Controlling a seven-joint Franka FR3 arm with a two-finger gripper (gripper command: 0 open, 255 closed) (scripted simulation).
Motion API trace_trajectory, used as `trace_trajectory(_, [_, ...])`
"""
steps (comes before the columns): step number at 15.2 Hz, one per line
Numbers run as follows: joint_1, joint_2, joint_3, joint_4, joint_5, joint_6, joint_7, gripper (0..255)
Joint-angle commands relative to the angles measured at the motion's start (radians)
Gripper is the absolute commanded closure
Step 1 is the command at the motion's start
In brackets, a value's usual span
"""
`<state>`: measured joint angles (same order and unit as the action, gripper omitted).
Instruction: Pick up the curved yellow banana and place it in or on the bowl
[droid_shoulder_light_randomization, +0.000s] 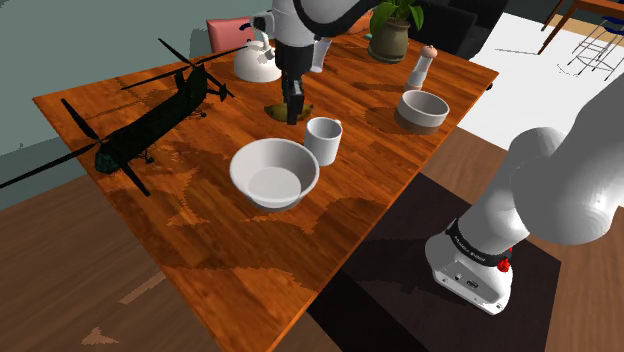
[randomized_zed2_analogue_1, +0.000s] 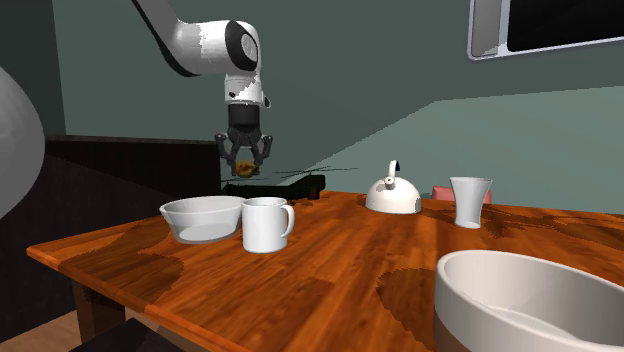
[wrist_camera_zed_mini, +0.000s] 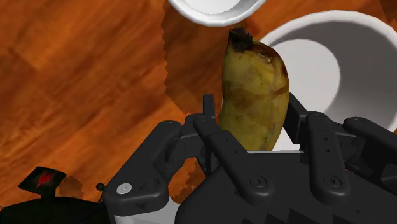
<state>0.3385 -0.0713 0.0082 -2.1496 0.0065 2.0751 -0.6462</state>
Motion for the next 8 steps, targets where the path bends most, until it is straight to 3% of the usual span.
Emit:
trace_trajectory(1, [0.025, -0.015, 0.029, -0.018, 0.003, 0.003, 0.054, 255])
trace_trajectory(8, [0.090, -0.021, 0.106, -0.042, 0.012, 0.022, 0.190, 255])
